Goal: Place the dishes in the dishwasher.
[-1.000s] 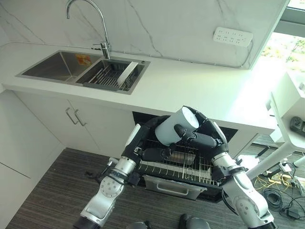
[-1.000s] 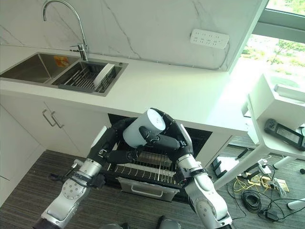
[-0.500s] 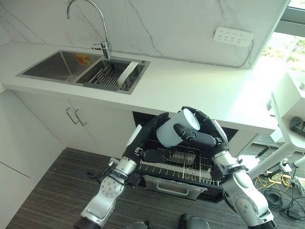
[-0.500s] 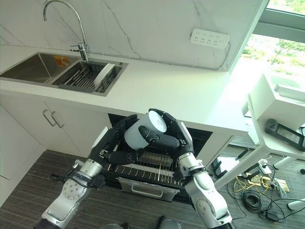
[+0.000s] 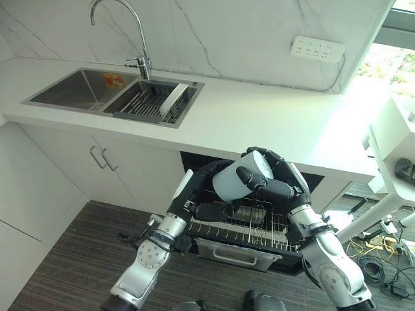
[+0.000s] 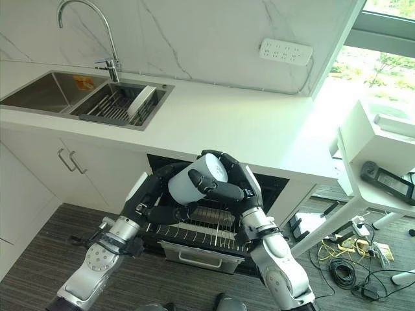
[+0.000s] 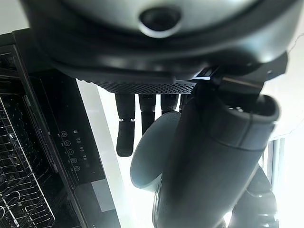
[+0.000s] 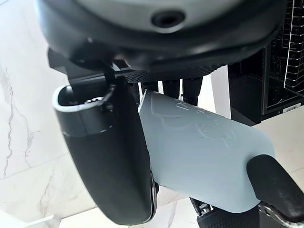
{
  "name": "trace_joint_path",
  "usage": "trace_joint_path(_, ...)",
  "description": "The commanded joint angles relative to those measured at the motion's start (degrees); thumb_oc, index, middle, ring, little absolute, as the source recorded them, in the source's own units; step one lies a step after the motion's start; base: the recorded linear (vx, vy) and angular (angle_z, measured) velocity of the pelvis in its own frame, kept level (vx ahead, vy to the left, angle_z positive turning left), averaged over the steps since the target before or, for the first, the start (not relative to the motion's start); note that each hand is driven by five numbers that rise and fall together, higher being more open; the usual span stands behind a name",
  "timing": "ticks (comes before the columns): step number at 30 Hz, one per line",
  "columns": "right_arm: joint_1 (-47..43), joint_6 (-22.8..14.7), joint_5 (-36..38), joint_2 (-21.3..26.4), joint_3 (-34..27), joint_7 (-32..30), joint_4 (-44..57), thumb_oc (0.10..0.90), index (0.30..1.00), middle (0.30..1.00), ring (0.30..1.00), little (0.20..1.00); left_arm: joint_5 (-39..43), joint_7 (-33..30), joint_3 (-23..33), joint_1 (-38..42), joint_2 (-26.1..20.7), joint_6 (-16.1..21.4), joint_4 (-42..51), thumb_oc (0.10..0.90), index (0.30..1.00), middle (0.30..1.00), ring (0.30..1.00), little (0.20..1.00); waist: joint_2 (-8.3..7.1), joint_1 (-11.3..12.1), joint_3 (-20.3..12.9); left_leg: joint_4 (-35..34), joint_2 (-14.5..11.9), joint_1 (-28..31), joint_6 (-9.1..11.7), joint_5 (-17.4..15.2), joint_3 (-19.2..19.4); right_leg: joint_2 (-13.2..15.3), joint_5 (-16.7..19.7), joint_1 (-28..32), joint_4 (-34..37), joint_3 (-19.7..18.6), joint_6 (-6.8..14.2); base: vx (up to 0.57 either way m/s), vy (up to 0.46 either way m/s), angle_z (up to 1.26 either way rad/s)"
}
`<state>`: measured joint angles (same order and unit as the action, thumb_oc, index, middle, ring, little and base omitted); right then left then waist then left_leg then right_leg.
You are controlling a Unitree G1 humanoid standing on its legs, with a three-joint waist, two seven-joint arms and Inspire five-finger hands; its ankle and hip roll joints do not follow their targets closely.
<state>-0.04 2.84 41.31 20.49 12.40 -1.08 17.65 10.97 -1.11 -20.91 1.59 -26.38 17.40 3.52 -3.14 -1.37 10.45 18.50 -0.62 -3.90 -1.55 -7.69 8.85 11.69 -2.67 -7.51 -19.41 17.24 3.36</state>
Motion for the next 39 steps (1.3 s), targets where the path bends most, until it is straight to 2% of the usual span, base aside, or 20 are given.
trace_joint_path(1, -4.81, -5.27, 2.83, -1.57, -1.84, 2.87, 6.37, 0.8, 0.9, 0.9, 0.9, 0.9, 2.52, -0.67, 2.27, 5.06, 0.83, 4.62, 8.2, 0.4, 0.3, 0.3, 0.3, 0.3, -0.55, 0.37, -2.11, -1.31, 0.01, 7.12, -0.65, -12.84, -3.29, 3.08, 3.18, -1.73, 2.22, 0.88, 7.85, 0.0, 0.0, 0.0)
trace_joint_path(21, -4.78, -5.68, 1.57, -2.41, -0.68, 2.46, 4.2, 0.8, 0.9, 0.9, 0.9, 0.9, 6.62, 0.54, 2.06, 4.97, 1.74, 5.74, 9.27, 0.4, 0.3, 0.3, 0.3, 0.3, -0.76, 0.55, -2.06, -1.31, -0.04, 7.13, -0.71, -12.82, -3.61, 2.98, 3.19, -1.73, 2.22, 0.94, 7.82, 0.0, 0.0, 0.0)
trace_joint_path(27, -4.72, -4.61, 1.7, -2.55, 0.13, 3.42, 2.72, 0.8, 0.9, 0.9, 0.9, 0.9, 8.0, 1.81, 1.92, 5.28, 1.98, 6.2, 9.56, 0.4, 0.3, 0.3, 0.3, 0.3, -0.74, 0.6, -2.16, -1.31, -0.09, 7.12, -0.7, -12.79, -3.58, 2.96, 3.0, -1.65, 2.22, 1.13, 7.76, 0.0, 0.0, 0.0)
trace_joint_path(34, -4.29, -1.75, 5.58, -3.1, 1.08, 5.26, 1.19, 0.8, 0.9, 0.9, 0.9, 0.9, 8.04, 2.5, 2.34, 5.24, 1.85, 7.09, 9.95, 0.4, 0.3, 0.3, 0.3, 0.3, -0.85, 0.69, -2.24, -1.31, -0.01, 7.19, -0.69, -12.7, -3.68, 2.9, 3.06, -1.52, 2.22, 1.18, 7.82, 0.0, 0.0, 0.0)
trace_joint_path(39, -4.11, -1.35, 6.5, -3.05, 1.73, 6.17, 0.6, 0.8, 0.9, 0.9, 0.9, 0.9, 8.22, 2.98, 2.59, 5.43, 1.33, 6.81, 10.46, 0.4, 0.3, 0.3, 0.3, 0.3, -0.86, 0.74, -2.13, -1.31, -0.09, 7.14, -0.64, -12.57, -3.64, 2.78, 2.91, -1.43, 2.22, 1.28, 7.78, 0.0, 0.0, 0.0)
